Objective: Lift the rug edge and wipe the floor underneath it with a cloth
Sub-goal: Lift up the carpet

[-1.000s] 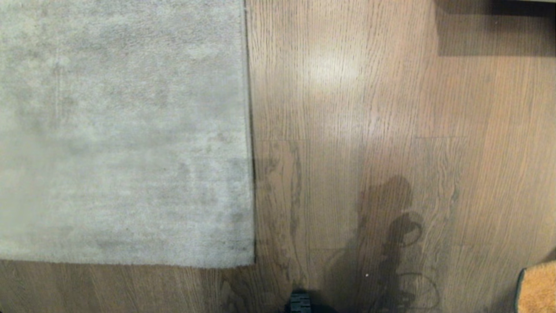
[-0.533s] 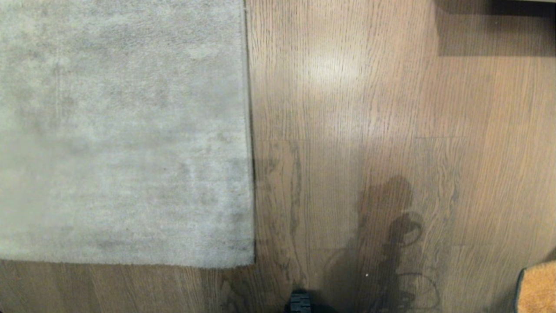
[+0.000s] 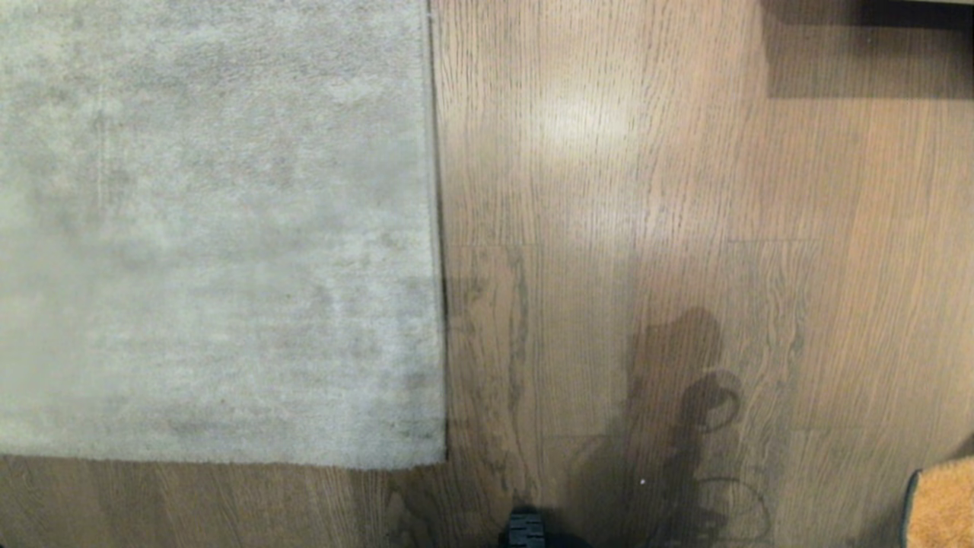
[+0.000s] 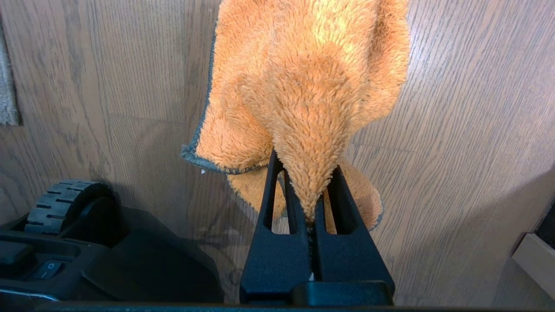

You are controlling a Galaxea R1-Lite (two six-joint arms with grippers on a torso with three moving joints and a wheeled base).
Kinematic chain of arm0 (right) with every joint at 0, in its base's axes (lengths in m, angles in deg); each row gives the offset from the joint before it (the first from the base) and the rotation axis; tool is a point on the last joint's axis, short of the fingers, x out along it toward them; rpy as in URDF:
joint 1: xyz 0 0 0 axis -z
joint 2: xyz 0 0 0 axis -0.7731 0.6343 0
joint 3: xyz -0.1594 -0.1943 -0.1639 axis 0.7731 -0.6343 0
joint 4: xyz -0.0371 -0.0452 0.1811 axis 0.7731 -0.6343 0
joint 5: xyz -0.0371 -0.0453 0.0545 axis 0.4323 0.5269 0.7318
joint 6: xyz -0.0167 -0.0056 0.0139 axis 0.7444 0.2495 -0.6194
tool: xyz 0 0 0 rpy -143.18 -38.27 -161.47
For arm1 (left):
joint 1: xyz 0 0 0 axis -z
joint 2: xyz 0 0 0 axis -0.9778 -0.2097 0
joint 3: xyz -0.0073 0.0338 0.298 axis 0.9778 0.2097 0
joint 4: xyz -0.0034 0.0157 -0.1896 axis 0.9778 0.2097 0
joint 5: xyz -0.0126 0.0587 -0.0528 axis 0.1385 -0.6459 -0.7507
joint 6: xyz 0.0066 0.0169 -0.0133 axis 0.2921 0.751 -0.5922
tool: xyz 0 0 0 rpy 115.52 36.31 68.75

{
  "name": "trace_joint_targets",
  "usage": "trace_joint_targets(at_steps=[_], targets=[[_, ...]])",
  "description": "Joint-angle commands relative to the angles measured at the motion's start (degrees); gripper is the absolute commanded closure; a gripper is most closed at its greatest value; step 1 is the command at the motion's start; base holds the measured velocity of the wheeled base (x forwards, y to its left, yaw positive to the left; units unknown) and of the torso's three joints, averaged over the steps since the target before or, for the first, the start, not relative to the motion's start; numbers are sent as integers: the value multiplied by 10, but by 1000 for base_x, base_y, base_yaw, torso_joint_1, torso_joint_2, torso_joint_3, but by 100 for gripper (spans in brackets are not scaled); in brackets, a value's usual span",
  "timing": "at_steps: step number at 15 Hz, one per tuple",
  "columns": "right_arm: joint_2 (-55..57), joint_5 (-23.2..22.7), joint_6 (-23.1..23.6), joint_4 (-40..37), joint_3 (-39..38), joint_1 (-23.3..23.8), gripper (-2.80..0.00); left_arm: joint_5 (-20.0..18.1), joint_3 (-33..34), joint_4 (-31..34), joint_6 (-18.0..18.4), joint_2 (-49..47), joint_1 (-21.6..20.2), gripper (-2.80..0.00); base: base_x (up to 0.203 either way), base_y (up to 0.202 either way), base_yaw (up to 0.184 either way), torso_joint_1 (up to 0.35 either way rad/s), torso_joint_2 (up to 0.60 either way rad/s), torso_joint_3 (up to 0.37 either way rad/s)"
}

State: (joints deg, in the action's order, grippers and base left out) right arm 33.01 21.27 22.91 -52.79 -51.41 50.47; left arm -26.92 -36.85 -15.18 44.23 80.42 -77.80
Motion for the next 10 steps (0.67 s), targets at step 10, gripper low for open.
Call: trace_joint_targets(at_steps=[10], targets=[[1,0,1,0,0,0,0,-11,-35,11,1,-175,-17,0,0,0,0,0,0,0]])
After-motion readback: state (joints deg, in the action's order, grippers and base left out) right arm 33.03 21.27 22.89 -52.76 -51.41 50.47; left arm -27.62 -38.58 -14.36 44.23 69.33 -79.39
